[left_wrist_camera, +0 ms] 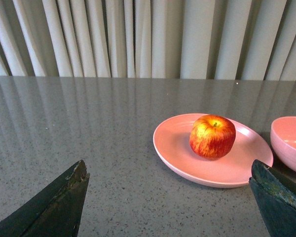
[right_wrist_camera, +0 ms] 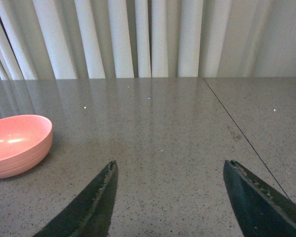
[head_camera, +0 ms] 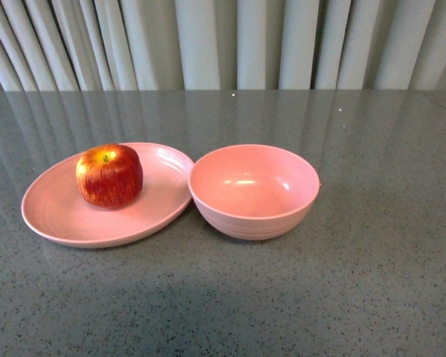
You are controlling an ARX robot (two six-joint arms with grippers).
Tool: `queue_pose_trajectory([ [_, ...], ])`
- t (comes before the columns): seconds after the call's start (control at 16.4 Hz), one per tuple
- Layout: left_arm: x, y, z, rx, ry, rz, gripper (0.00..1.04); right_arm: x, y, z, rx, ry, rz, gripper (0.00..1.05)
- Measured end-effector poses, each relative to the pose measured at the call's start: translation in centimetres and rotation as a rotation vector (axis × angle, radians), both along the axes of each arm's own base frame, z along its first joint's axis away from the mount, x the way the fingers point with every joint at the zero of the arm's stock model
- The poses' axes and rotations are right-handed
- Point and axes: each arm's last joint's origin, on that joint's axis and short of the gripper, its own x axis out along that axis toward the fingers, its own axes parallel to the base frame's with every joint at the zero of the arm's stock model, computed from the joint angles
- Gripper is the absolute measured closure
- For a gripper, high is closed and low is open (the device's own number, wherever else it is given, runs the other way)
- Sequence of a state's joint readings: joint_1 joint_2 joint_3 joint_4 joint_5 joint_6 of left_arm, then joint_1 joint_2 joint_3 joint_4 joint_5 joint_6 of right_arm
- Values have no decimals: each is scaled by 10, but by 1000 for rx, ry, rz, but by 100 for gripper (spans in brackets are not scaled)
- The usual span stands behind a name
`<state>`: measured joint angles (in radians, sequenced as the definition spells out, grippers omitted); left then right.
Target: Move apple from plate to bowl
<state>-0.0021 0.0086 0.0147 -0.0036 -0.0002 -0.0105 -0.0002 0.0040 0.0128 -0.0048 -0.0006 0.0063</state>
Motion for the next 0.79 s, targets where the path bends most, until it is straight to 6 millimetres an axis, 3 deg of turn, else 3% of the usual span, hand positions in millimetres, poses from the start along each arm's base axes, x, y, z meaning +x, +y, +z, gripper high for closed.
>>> queue_pose_trajectory([
  [0.18, 0, 0, 0, 0, 0, 0, 7, 0, 0, 0, 0, 0, 0, 7],
  [0.79, 0, 0, 0, 0, 0, 0, 7, 0, 0, 0, 0, 0, 0, 7],
])
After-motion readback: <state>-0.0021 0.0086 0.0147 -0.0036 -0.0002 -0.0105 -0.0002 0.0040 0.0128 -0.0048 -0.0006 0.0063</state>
